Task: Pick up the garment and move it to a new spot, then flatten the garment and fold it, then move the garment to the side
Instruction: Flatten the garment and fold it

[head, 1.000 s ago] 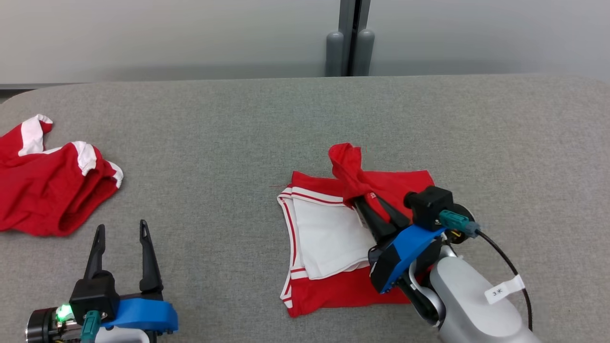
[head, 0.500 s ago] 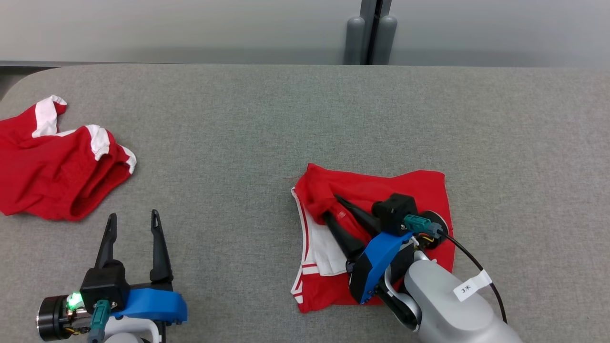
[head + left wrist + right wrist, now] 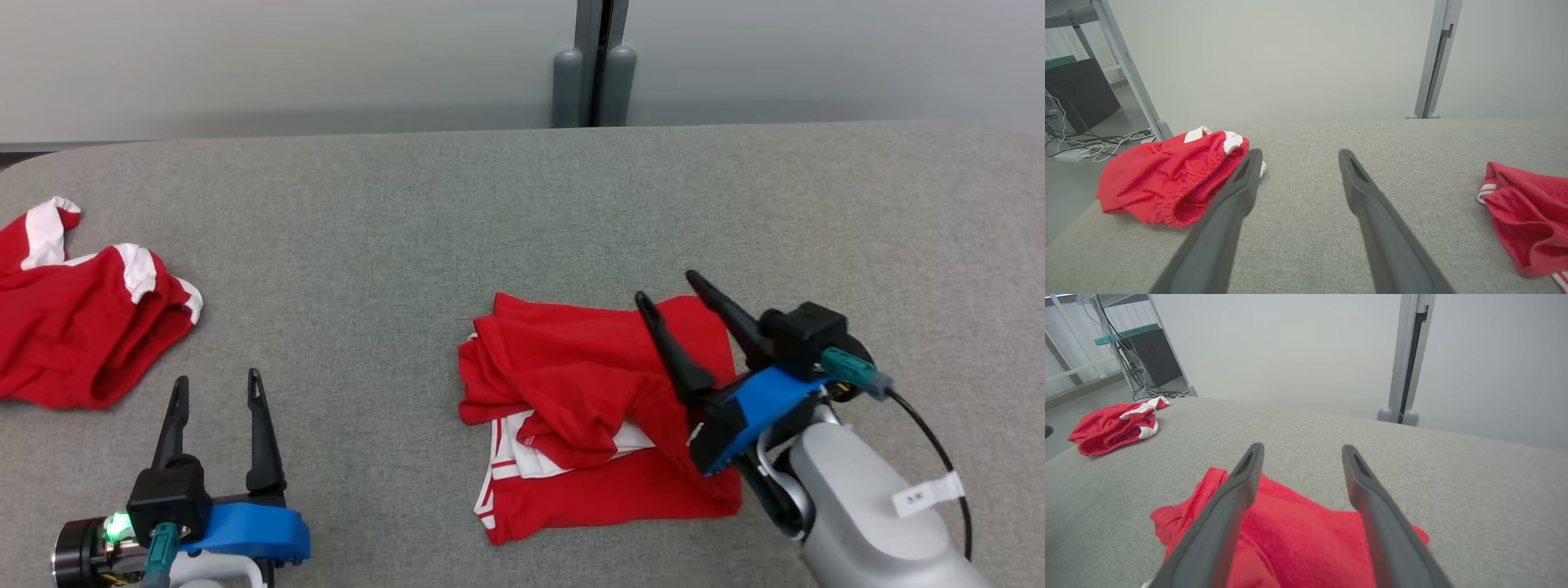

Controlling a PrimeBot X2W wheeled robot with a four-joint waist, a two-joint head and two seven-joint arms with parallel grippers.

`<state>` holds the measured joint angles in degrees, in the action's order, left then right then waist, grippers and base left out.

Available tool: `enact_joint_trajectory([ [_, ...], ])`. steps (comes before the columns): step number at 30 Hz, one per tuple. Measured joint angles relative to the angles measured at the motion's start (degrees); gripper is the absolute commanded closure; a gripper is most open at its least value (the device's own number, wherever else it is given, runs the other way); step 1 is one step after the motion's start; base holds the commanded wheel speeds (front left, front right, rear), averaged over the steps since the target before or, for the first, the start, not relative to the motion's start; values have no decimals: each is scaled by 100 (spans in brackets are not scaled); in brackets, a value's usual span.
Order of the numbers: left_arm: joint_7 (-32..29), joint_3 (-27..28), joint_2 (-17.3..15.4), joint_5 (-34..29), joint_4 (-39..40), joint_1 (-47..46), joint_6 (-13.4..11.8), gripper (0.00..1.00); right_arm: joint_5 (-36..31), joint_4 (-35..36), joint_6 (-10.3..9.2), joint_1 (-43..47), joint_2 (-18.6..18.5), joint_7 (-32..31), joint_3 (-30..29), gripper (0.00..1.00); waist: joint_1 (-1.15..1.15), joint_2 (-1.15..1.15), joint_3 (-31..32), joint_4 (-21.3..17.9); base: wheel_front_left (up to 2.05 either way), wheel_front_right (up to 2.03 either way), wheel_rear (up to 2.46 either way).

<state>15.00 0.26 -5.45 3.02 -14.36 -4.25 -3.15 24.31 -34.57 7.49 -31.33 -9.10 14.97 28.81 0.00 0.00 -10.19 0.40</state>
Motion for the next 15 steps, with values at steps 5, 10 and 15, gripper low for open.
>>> enact_joint_trajectory([
  [5,0,35,-24,-1,4,64,15,0,-156,603,0,679,-318,1,-589,0,0,0,90,-76,0,0,0],
  [10,-1,10,-9,-14,55,188,-2,0,-232,985,0,1206,-435,0,-691,0,-1,0,159,-130,0,0,0],
  [15,0,4,-12,-14,60,191,-1,0,-276,1319,0,1461,-441,-5,-499,0,-1,0,189,-145,0,0,0],
])
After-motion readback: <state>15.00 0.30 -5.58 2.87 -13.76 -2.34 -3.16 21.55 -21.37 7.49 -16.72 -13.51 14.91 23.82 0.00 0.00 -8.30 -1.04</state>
